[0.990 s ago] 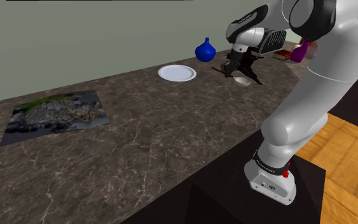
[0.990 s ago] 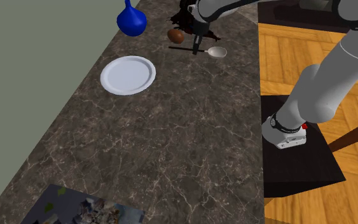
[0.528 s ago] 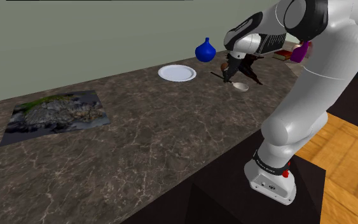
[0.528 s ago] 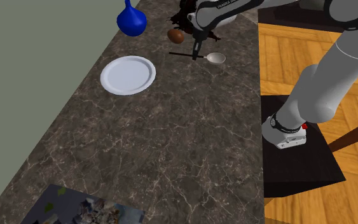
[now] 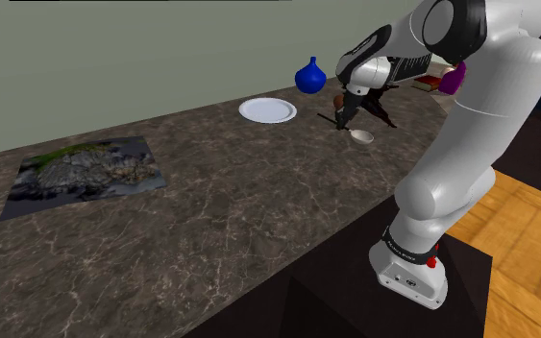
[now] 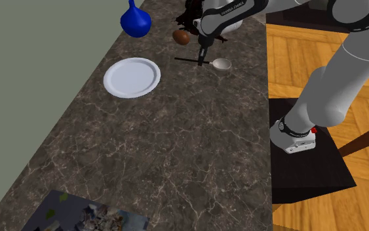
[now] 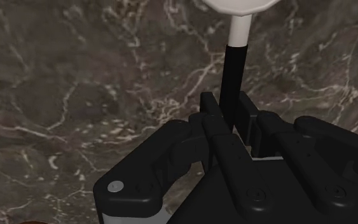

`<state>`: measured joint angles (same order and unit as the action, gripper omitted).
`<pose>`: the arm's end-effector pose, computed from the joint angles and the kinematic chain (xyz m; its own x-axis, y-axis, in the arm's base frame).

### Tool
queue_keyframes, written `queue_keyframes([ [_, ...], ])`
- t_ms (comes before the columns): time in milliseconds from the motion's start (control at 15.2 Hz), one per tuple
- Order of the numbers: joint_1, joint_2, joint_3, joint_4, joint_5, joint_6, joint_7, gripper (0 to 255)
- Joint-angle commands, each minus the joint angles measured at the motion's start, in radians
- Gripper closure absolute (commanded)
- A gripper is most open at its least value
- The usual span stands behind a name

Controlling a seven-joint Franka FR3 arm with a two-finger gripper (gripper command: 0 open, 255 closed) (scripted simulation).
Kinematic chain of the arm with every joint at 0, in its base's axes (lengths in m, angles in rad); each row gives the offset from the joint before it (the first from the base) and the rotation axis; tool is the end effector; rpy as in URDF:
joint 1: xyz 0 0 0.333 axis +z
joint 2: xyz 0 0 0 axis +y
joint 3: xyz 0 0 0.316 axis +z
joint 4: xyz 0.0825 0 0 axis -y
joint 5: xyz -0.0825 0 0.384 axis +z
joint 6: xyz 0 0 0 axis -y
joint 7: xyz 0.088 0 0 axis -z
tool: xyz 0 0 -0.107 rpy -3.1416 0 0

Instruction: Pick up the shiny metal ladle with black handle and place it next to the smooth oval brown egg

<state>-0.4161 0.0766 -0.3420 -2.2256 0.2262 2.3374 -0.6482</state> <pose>0.3946 -0.3676 0.3454 0.9585 -0.2629 0.1103 -0.2531 -0.9627 -0.0952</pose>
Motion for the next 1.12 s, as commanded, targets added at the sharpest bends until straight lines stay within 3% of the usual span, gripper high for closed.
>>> queue_keyframes([
  [0, 0.0, 0.0, 0.0, 0.0, 0.0, 0.001, 0.0, 255],
  [132, 0.0, 0.0, 0.0, 0.0, 0.0, 0.001, 0.0, 255],
  [198, 0.0, 0.0, 0.0, 0.0, 0.0, 0.001, 0.0, 0],
  [528, 0.0, 0.0, 0.0, 0.0, 0.0, 0.001, 0.0, 0],
  [792, -0.004, -0.08, -0.01, 0.043, -0.054, -0.115, 0.036, 0],
  [1056, -0.004, -0.08, -0.01, 0.043, -0.054, -0.115, 0.036, 0],
])
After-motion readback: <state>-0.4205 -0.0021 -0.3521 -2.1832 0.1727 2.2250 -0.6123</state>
